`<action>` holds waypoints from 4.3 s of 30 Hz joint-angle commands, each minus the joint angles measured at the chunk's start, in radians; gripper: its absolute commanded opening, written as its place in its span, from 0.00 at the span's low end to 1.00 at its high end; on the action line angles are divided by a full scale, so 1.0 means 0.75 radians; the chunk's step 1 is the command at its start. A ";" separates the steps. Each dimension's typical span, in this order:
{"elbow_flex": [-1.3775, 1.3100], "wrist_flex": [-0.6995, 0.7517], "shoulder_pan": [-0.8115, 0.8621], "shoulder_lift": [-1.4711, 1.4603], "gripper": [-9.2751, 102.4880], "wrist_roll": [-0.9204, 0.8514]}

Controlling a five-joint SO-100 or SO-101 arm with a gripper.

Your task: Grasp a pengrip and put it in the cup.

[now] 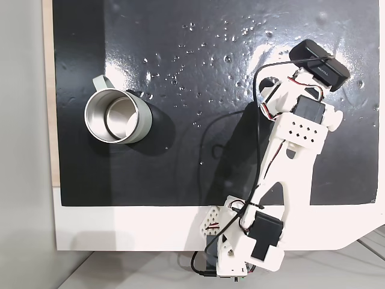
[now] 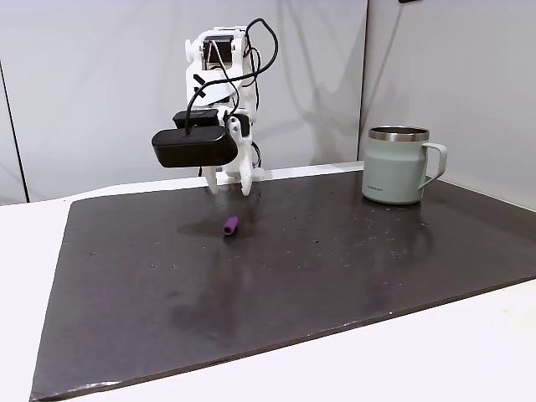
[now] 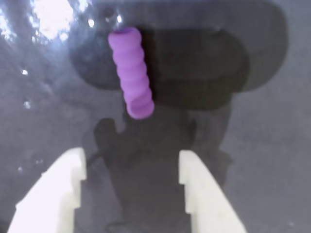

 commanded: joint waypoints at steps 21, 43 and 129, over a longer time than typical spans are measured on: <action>-0.164 -0.215 0.020 -0.297 0.30 -0.031; -0.182 -0.190 -0.002 -0.262 0.08 0.084; -0.010 -0.258 -1.477 0.599 0.30 1.550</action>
